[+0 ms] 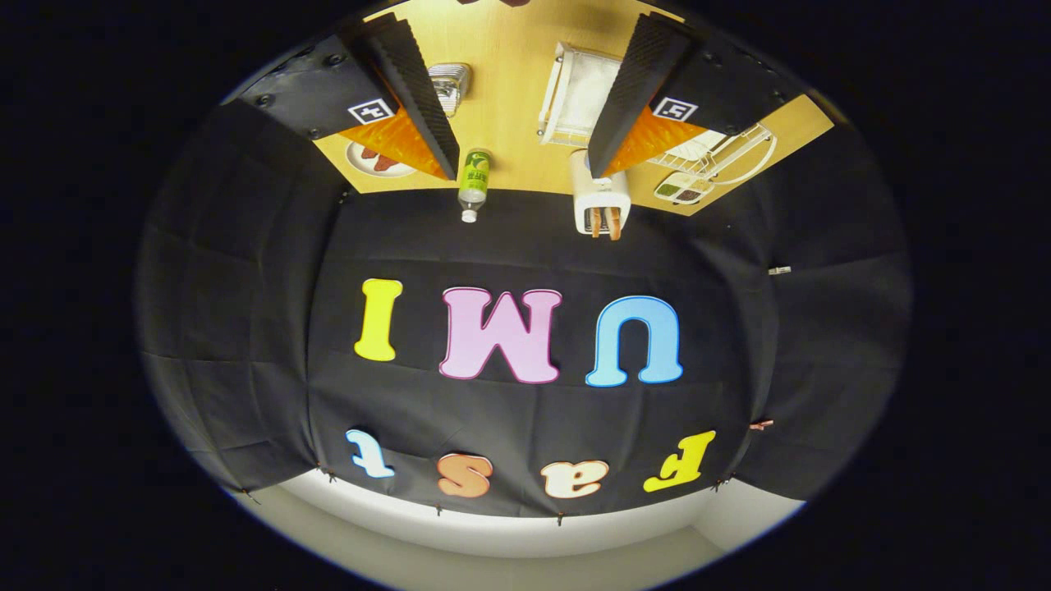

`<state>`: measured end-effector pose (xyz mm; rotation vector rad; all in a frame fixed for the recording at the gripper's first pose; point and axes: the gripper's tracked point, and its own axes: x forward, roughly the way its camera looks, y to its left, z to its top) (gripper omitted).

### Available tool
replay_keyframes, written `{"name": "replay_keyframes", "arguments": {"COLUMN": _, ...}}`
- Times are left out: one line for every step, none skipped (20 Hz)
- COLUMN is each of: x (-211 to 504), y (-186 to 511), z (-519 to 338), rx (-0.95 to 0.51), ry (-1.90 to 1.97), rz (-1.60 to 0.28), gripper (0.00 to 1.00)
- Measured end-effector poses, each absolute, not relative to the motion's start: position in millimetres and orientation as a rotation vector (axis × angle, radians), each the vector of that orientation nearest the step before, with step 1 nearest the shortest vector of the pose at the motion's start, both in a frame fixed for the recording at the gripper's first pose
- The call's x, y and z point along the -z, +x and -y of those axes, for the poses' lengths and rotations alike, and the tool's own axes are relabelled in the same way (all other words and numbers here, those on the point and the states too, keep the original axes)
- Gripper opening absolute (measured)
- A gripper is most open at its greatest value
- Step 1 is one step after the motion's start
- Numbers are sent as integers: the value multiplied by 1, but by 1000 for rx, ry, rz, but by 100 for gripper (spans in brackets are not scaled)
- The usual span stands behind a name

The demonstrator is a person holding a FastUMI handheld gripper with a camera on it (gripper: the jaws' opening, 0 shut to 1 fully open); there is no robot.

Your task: Take the plate from the dish rack, then take the spoon from the basket and place it into the plate.

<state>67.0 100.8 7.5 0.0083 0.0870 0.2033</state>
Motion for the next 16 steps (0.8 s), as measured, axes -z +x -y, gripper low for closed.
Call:
{"name": "replay_keyframes", "arguments": {"x": -5, "y": 76, "z": -112, "rx": -221, "ry": -3, "rz": -101, "gripper": 97}}
{"name": "replay_keyframes", "arguments": {"x": -2, "y": 82, "z": -125, "rx": -243, "ry": -18, "rz": -120, "gripper": 98}}
{"name": "replay_keyframes", "arguments": {"x": 3, "y": 88, "z": -136, "rx": -260, "ry": -28, "rz": -140, "gripper": 98}}
{"name": "replay_keyframes", "arguments": {"x": 9, "y": 96, "z": -146, "rx": -275, "ry": -34, "rz": -163, "gripper": 98}}
{"name": "replay_keyframes", "arguments": {"x": 16, "y": 103, "z": -156, "rx": -285, "ry": -38, "rz": -190, "gripper": 98}}
{"name": "replay_keyframes", "arguments": {"x": 26, "y": 110, "z": -165, "rx": -293, "ry": -39, "rz": -224, "gripper": 98}}
{"name": "replay_keyframes", "arguments": {"x": 36, "y": 118, "z": -178, "rx": -316, "ry": -47, "rz": -261, "gripper": 98}}
{"name": "replay_keyframes", "arguments": {"x": 49, "y": 125, "z": -189, "rx": -336, "ry": -58, "rz": -309, "gripper": 98}}
{"name": "replay_keyframes", "arguments": {"x": 63, "y": 134, "z": -198, "rx": -344, "ry": -69, "rz": -361, "gripper": 97}}
{"name": "replay_keyframes", "arguments": {"x": 77, "y": 140, "z": -202, "rx": -345, "ry": -83, "rz": -410, "gripper": 97}}
{"name": "replay_keyframes", "arguments": {"x": 90, "y": 146, "z": -205, "rx": -338, "ry": -100, "rz": -457, "gripper": 98}}
{"name": "replay_keyframes", "arguments": {"x": 101, "y": 152, "z": -205, "rx": -324, "ry": -110, "rz": -497, "gripper": 98}}
{"name": "replay_keyframes", "arguments": {"x": 110, "y": 157, "z": -207, "rx": -314, "ry": -111, "rz": -527, "gripper": 98}}
{"name": "replay_keyframes", "arguments": {"x": 117, "y": 162, "z": -208, "rx": -303, "ry": -114, "rz": -550, "gripper": 98}}
{"name": "replay_keyframes", "arguments": {"x": 125, "y": 167, "z": -207, "rx": -295, "ry": -125, "rz": -564, "gripper": 96}}
{"name": "replay_keyframes", "arguments": {"x": 132, "y": 170, "z": -208, "rx": -284, "ry": -136, "rz": -581, "gripper": 95}}
